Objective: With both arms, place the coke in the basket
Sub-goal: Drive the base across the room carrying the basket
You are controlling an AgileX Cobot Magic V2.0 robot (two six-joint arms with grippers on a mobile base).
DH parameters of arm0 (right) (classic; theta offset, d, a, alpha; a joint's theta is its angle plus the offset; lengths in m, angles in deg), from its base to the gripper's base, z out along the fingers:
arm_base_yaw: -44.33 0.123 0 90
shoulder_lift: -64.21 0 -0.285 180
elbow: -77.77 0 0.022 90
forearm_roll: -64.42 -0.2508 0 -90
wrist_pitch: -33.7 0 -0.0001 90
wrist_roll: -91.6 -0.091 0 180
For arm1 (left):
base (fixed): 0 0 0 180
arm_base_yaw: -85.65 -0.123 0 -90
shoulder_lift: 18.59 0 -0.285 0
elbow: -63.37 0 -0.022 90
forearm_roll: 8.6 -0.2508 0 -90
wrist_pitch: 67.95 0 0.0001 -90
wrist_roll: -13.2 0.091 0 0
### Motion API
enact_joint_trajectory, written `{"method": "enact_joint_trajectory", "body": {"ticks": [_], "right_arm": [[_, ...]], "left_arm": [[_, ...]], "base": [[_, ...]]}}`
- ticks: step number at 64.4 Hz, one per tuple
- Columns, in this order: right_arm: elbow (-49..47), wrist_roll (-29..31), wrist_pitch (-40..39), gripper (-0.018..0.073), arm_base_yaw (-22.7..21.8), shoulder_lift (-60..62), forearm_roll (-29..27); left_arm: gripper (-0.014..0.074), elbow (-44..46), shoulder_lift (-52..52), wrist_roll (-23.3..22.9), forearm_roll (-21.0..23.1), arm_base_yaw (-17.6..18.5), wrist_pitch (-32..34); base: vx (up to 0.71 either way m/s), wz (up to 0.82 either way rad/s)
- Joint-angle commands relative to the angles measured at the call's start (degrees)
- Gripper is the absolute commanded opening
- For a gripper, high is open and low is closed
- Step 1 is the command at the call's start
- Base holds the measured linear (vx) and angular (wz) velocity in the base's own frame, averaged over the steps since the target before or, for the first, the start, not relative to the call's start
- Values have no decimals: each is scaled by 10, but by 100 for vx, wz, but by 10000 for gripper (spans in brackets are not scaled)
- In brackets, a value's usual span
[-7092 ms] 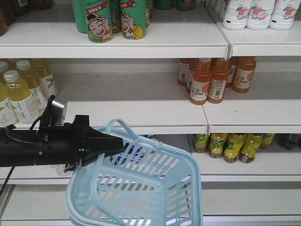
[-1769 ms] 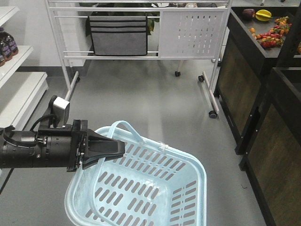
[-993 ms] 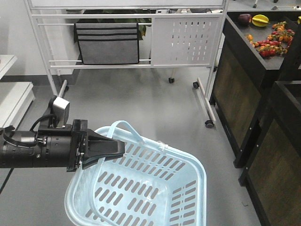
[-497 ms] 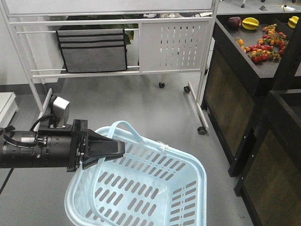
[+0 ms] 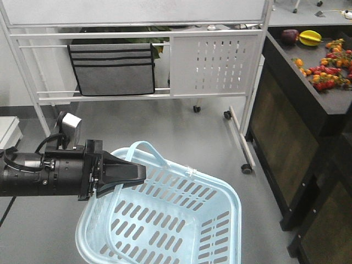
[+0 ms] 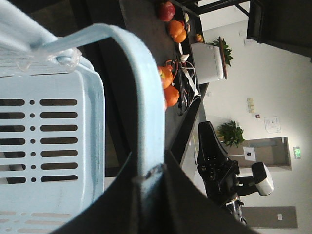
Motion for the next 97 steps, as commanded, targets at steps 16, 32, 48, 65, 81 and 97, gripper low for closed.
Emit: {"method": "enact_joint_trajectory", "body": {"ticks": [16, 32, 48, 65, 81, 97], "right_arm": [[6, -2, -45, -9, 0, 10, 3], [6, -2, -45, -9, 0, 10, 3], [6, -2, -45, -9, 0, 10, 3], [6, -2, -45, -9, 0, 10, 3], [6, -2, -45, -9, 0, 10, 3], [6, -2, -45, -9, 0, 10, 3]], "left_arm": [[-6, 11, 22, 1, 48, 1, -38], [-6, 11, 22, 1, 48, 1, -38], [-6, 11, 22, 1, 48, 1, -38], [-6, 11, 22, 1, 48, 1, -38], [-6, 11, 22, 1, 48, 1, -38], [-6, 11, 22, 1, 48, 1, -38]], "base": [[28, 13], [27, 9], [26, 10], [26, 22], [25, 45], [22, 50]]}}
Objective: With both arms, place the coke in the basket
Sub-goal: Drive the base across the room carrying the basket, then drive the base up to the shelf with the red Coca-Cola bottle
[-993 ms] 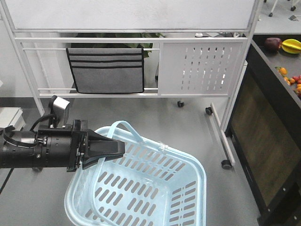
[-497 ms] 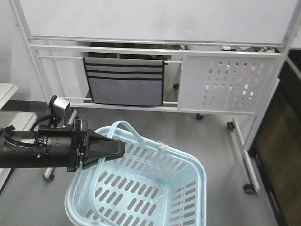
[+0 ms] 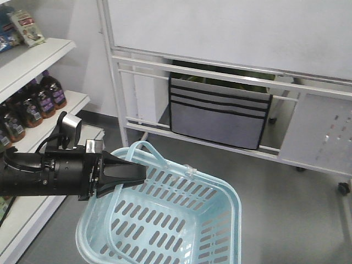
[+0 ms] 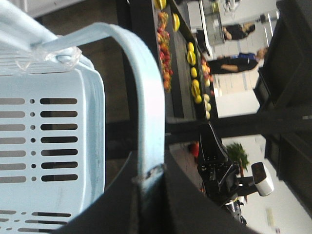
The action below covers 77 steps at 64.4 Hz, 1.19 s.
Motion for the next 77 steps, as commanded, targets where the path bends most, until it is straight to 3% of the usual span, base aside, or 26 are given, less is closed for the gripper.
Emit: {"method": "enact_joint_trajectory", "body": {"ticks": [1, 77], "right_arm": [[6, -2, -45, -9, 0, 10, 3], [6, -2, -45, -9, 0, 10, 3]], "left_arm": [[-6, 11, 22, 1, 48, 1, -38], [-6, 11, 22, 1, 48, 1, -39]], "base": [[20, 51], [15, 57]]}}
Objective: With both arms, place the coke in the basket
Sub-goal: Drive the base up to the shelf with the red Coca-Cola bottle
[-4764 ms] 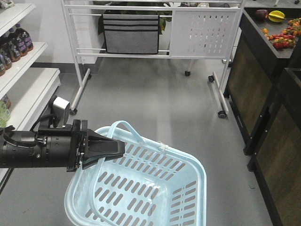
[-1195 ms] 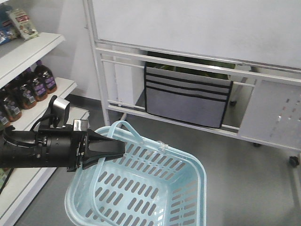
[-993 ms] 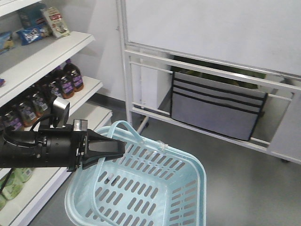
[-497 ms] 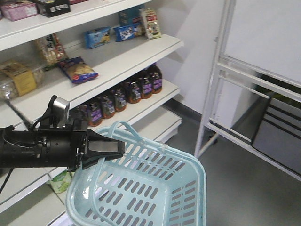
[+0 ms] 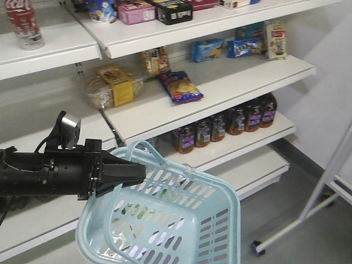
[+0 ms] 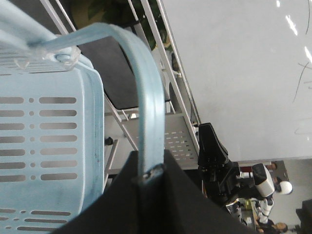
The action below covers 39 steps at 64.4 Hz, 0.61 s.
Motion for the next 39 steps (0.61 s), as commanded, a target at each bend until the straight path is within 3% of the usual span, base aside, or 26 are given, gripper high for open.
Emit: {"method": "enact_joint_trajectory", "body": {"ticks": [1, 39], "right_arm": [[6, -2, -45, -9, 0, 10, 3], [6, -2, -45, -9, 0, 10, 3]], "left_arm": [[-6, 11, 22, 1, 48, 1, -39], [-6, 11, 22, 1, 48, 1, -39]], "base": [[9, 54], [5, 55]]}}
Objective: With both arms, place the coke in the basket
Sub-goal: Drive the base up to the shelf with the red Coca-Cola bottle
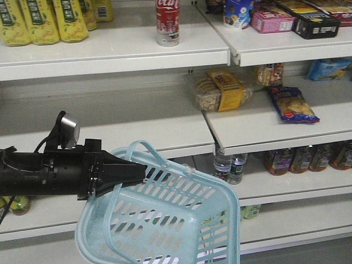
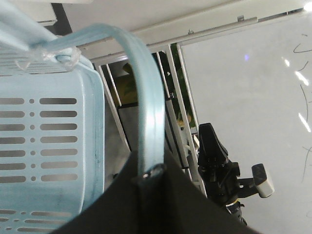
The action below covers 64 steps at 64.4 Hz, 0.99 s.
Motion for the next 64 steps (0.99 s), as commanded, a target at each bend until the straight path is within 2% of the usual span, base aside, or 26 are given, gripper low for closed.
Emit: {"method": "enact_joint_trajectory", "body": {"ticks": [1, 36, 64], "right_arm": [[6, -2, -45, -9, 0, 10, 3], [6, -2, -45, -9, 0, 10, 3], [6, -2, -45, -9, 0, 10, 3]], "left_arm": [[-6, 11, 22, 1, 48, 1, -39], [-6, 11, 22, 1, 48, 1, -39], [-6, 11, 22, 1, 48, 1, -39]], "base": [[3, 41], [2, 25], [4, 5]]}}
